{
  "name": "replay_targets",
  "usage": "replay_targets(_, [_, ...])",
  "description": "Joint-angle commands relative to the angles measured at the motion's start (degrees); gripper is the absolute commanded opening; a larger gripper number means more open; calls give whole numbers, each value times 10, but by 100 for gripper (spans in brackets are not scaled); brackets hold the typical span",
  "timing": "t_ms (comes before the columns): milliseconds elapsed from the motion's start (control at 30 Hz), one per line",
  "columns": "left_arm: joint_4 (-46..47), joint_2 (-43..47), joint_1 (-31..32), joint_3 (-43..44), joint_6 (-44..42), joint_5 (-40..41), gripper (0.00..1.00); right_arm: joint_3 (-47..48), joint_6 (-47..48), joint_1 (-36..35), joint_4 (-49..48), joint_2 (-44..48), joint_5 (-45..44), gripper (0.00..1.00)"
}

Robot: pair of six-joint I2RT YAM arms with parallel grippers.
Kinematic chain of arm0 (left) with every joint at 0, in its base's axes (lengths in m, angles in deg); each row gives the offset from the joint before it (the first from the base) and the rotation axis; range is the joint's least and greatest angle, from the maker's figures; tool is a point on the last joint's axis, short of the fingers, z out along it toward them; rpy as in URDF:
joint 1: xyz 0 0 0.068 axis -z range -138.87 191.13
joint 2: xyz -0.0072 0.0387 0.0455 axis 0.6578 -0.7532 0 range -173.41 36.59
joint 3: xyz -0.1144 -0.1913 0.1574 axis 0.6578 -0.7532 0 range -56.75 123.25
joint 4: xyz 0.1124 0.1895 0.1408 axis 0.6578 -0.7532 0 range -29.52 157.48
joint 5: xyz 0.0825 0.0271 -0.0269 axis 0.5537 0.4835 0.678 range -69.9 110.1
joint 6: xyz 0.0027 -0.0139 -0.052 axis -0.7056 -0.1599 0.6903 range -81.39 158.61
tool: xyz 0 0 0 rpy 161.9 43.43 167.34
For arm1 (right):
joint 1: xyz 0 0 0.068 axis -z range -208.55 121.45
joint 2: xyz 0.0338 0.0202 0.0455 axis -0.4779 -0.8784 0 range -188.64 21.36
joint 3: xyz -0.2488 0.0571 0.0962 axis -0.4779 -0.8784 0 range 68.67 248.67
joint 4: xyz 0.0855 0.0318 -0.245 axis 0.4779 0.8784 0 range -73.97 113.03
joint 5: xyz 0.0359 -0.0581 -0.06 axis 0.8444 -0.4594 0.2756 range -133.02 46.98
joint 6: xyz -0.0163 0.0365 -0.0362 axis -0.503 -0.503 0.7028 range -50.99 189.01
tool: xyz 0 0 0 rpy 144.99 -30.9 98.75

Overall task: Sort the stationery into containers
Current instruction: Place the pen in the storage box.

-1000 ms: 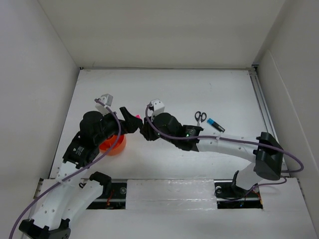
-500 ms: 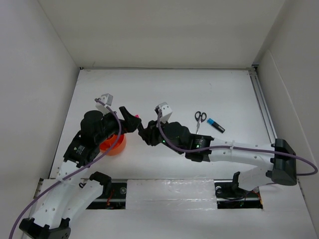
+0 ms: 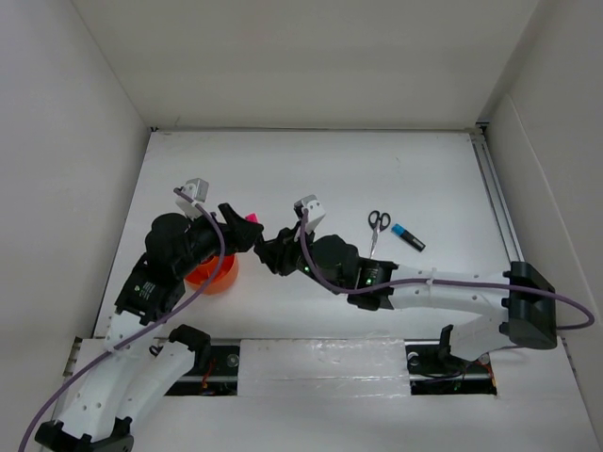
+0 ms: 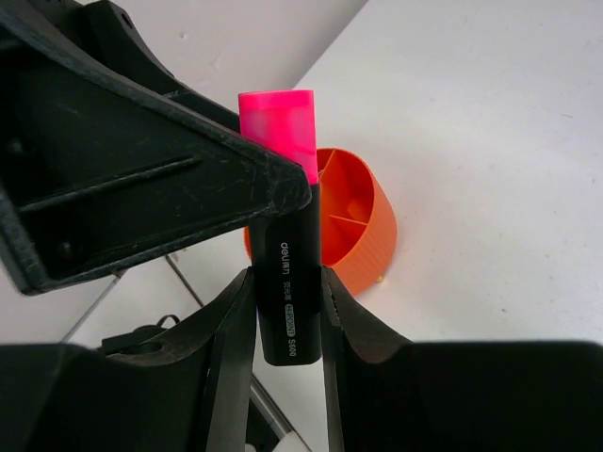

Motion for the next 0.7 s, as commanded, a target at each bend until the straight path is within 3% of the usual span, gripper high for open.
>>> replay_targets(0, [37, 3, -3, 0, 6, -27, 62, 18, -3, -7, -64, -4, -5, 0])
replay_targets(133, [43, 3, -3, 0, 6, -27, 43, 18, 2, -7, -64, -9, 2, 0])
replay_targets(200, [49, 9, -3, 0, 11, -27, 29, 18, 2, -12, -64, -9, 7, 0])
replay_targets(367, [79, 14, -3, -5, 28, -34, 23, 18, 13, -17, -64, -9, 18, 0])
replay_targets(400, [86, 14, -3, -5, 29, -40, 18, 18, 13, -17, -64, -9, 18, 0])
replay_targets(433, [92, 14, -3, -5, 35, -41, 5, 18, 13, -22, -64, -9, 18, 0])
replay_targets(467, [92, 7, -3, -5, 35, -47, 2, 12, 13, -22, -64, -9, 18, 0])
replay_targets(667, [92, -6, -3, -5, 29, -53, 0, 1, 25, -22, -70, 9, 7, 0])
